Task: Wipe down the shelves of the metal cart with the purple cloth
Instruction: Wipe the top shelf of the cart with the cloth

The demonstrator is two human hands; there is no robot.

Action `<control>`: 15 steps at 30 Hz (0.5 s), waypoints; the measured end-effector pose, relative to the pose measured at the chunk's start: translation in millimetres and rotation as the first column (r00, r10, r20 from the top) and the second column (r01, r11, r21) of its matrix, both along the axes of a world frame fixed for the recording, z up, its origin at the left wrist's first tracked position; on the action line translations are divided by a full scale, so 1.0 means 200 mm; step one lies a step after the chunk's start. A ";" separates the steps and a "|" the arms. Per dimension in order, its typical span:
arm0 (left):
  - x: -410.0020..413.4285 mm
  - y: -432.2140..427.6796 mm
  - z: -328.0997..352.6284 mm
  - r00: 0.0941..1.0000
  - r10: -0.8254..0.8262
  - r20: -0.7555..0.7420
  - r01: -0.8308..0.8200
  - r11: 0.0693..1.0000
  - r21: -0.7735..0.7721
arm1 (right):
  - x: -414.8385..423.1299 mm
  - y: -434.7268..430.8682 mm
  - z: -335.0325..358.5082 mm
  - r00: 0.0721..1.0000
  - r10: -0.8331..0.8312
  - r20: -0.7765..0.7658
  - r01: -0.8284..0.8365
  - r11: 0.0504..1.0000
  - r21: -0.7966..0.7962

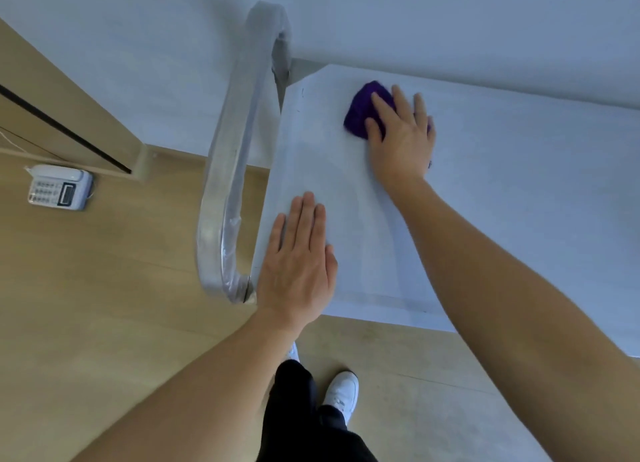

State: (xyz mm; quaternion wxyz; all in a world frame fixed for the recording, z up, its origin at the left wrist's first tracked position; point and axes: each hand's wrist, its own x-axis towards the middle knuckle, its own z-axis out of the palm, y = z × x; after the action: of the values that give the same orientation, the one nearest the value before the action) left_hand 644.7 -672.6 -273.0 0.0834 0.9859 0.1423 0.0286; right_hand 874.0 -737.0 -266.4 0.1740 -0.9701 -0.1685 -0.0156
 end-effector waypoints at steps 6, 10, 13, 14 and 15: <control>0.02 0.03 -0.01 1.000 -0.003 -0.012 0.003 1.000 0.024 | -0.25 0.27 0.00 0.960 0.279 0.035 -0.281 0.958 0.059; 0.03 0.03 0.00 1.000 -0.003 0.000 0.003 1.000 0.020 | -0.20 0.22 0.00 0.943 0.327 0.063 -0.326 0.945 -0.029; 0.05 0.04 -0.01 1.000 -0.012 0.014 0.012 1.000 0.011 | -0.02 0.14 -0.01 0.989 0.144 0.022 -0.144 0.989 -0.016; 0.06 0.05 -0.01 1.000 -0.017 0.015 0.017 1.000 0.008 | 0.02 0.13 -0.02 0.992 0.124 0.004 -0.124 0.992 0.023; 0.07 0.06 -0.01 1.000 -0.021 0.013 0.021 1.000 0.006 | 0.01 0.14 -0.02 0.992 0.122 0.008 -0.123 0.991 0.055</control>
State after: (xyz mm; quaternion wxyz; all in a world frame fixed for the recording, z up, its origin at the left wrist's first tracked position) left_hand 659.7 -661.5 -275.6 0.0815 0.9874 0.1314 0.0348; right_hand 876.5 -709.8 -271.1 0.2010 -0.9527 -0.2276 -0.0117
